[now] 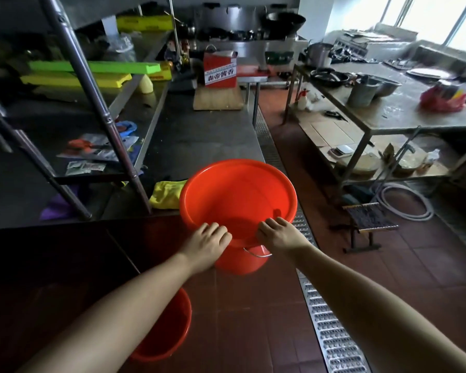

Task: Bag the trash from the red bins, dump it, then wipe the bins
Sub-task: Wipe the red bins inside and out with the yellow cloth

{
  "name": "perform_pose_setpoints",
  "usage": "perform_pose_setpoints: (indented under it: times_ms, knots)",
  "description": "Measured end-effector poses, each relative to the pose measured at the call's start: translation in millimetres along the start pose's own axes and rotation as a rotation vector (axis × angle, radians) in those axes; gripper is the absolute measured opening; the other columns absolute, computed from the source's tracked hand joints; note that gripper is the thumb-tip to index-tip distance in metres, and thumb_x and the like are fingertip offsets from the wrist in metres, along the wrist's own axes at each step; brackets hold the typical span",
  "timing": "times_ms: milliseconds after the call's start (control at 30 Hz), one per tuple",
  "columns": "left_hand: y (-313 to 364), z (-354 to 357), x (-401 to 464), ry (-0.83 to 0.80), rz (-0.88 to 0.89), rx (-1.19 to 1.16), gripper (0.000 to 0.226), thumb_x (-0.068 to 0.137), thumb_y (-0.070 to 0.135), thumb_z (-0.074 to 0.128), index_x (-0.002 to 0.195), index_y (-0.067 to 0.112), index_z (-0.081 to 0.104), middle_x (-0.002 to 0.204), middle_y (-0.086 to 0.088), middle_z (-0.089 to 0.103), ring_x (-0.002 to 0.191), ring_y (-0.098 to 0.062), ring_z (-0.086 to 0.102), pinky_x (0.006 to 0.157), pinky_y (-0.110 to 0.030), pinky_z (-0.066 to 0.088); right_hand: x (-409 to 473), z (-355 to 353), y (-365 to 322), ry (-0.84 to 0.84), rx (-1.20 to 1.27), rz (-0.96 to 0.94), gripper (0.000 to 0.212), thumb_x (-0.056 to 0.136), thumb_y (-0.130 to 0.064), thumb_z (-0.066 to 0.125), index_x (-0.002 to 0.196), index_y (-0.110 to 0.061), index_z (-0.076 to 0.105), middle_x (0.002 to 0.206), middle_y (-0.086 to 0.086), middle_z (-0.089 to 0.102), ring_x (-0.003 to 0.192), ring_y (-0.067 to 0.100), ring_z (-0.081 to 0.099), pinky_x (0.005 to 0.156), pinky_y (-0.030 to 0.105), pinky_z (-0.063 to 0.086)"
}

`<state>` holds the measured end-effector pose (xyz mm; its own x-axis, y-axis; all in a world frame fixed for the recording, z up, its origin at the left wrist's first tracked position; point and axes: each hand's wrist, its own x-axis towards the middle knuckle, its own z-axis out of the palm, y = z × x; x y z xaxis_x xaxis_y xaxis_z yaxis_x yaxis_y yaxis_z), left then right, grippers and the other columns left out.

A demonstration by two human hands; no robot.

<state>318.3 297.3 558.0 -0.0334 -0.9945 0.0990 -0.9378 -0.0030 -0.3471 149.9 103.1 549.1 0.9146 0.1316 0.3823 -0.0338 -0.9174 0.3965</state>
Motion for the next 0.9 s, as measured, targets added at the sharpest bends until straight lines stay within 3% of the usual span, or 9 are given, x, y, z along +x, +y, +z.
perform_pose_setpoints:
  times_ms: [200, 367, 467, 600, 700, 900]
  knots:
    - [-32, -5, 41, 0.011, -0.115, 0.034, 0.042, 0.079, 0.004, 0.030, 0.103, 0.009, 0.064, 0.098, -0.010, 0.062, 0.088, -0.031, 0.060, 0.076, -0.042, 0.052, 35, 7, 38, -0.063, -0.020, 0.037, 0.021, 0.086, -0.013, 0.049, 0.074, -0.016, 0.066, 0.076, 0.002, 0.061, 0.062, 0.021, 0.058, 0.055, 0.034, 0.049]
    - [-62, 23, 76, -0.017, -0.211, -0.016, 0.035, 0.081, 0.006, 0.046, 0.114, 0.009, 0.059, 0.104, -0.009, 0.058, 0.094, -0.031, 0.056, 0.092, -0.044, 0.046, 67, 34, 62, -0.115, -0.007, 0.075, 0.016, 0.080, -0.009, 0.052, 0.074, -0.015, 0.066, 0.075, 0.004, 0.060, 0.061, 0.023, 0.057, 0.054, 0.033, 0.048]
    - [-86, 46, 92, -0.033, -0.249, -0.076, 0.045, 0.081, 0.012, 0.044, 0.124, 0.007, 0.057, 0.112, -0.010, 0.060, 0.105, -0.033, 0.057, 0.107, -0.049, 0.039, 93, 56, 72, -0.149, -0.005, 0.107, 0.013, 0.074, -0.009, 0.054, 0.075, -0.014, 0.067, 0.074, 0.004, 0.060, 0.060, 0.024, 0.058, 0.052, 0.033, 0.048]
    - [-135, 77, 117, -0.022, -0.299, -0.123, 0.063, 0.080, 0.020, 0.060, 0.140, 0.006, 0.050, 0.134, -0.014, 0.057, 0.127, -0.035, 0.051, 0.114, -0.052, 0.031, 140, 84, 86, -0.210, -0.015, 0.185, 0.015, 0.076, -0.009, 0.053, 0.081, -0.013, 0.067, 0.078, 0.006, 0.061, 0.065, 0.026, 0.059, 0.057, 0.035, 0.049]
    - [-176, 90, 136, -0.080, -0.355, -0.148, 0.083, 0.077, 0.044, 0.072, 0.146, 0.008, 0.043, 0.144, -0.016, 0.050, 0.136, -0.034, 0.044, 0.115, -0.054, 0.028, 176, 100, 98, -0.227, -0.027, 0.233, 0.017, 0.078, -0.008, 0.054, 0.085, -0.012, 0.069, 0.082, 0.006, 0.063, 0.068, 0.026, 0.060, 0.059, 0.037, 0.051]
    - [-237, 120, 173, -0.039, -0.337, -0.160, 0.064, 0.083, 0.019, 0.069, 0.142, 0.007, 0.049, 0.146, -0.025, 0.045, 0.138, -0.042, 0.039, 0.110, -0.057, 0.035, 227, 131, 116, -0.276, -0.025, 0.361, 0.007, 0.081, -0.009, 0.067, 0.086, -0.013, 0.068, 0.084, 0.007, 0.063, 0.071, 0.028, 0.060, 0.061, 0.038, 0.050]
